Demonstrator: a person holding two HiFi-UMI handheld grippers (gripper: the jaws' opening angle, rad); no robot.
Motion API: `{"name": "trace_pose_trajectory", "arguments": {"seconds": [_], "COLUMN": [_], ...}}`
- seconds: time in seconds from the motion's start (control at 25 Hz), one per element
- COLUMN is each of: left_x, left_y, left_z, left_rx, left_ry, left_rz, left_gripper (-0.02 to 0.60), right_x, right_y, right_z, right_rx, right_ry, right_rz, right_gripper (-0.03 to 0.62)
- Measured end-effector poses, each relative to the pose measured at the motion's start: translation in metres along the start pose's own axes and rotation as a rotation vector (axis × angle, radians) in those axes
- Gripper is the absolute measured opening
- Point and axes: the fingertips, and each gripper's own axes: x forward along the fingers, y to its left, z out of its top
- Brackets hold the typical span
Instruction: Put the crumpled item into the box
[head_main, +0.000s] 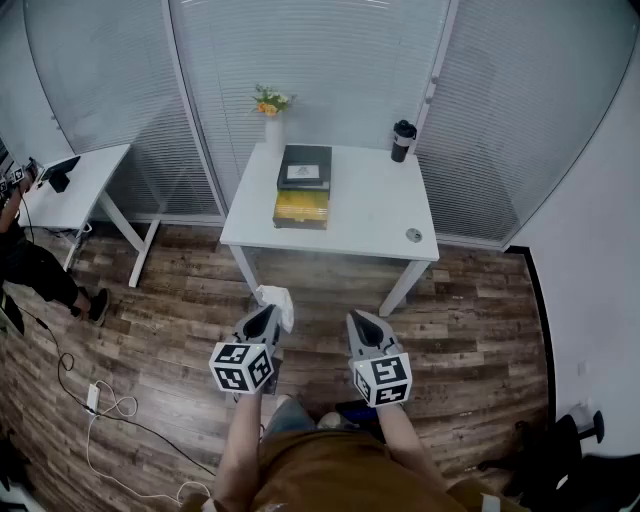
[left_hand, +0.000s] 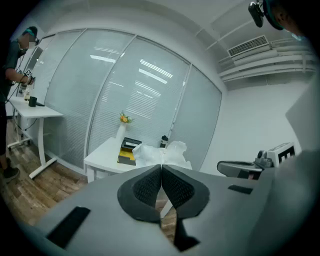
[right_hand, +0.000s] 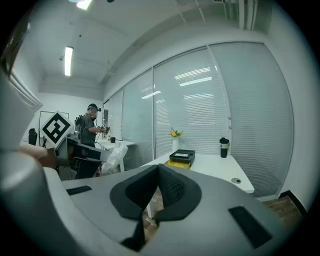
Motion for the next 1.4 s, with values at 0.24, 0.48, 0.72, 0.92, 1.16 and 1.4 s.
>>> {"name": "trace_pose_trajectory", "arguments": {"seconds": [0.24,0.48,0.72,0.92,1.16,1.4], "left_x": [-0.003,-0.003,-0.006,0.005,0.037,0.094], "left_y": [-0.012,-0.022,-0.032,-0.027,-0.017,0.016], "left_z": [-0.007,-0.002,-0.003,-0.001,0.0,0.012], "left_rx": [-0.013,0.014,0.025,0.012,0.0,-0.014], "left_ry": [-0.013,-0.021,-0.014,-0.011,-0.003,0.006], "left_rz": [-0.021,-0.036,-0.034,-0.025,-0.018,-0.015], "left_gripper": [0.029,0.029,0.029,0.029,0.029,0.029], "right_x": [-0.011,-0.016,-0.025,-0.014,0.015,0.072], "right_y": [-0.01,-0.011,-0.021,-0.021,-0.047,-0.083], "right_z": [-0.001,0.002,0.001,-0.003,-0.012,-0.019], "right_rx": [-0.005,-0.004,0.038,0.031,0.021,0.006], "right_ry": [-0.003,-0.012,-0.02,-0.001,0.043,0.086], "right_rz": [-0.021,-0.026,-0.046,-0.022,-0.038,-0.069], "right_gripper": [0.012,0.012,0.012,0.012,0.012,0.012]}}
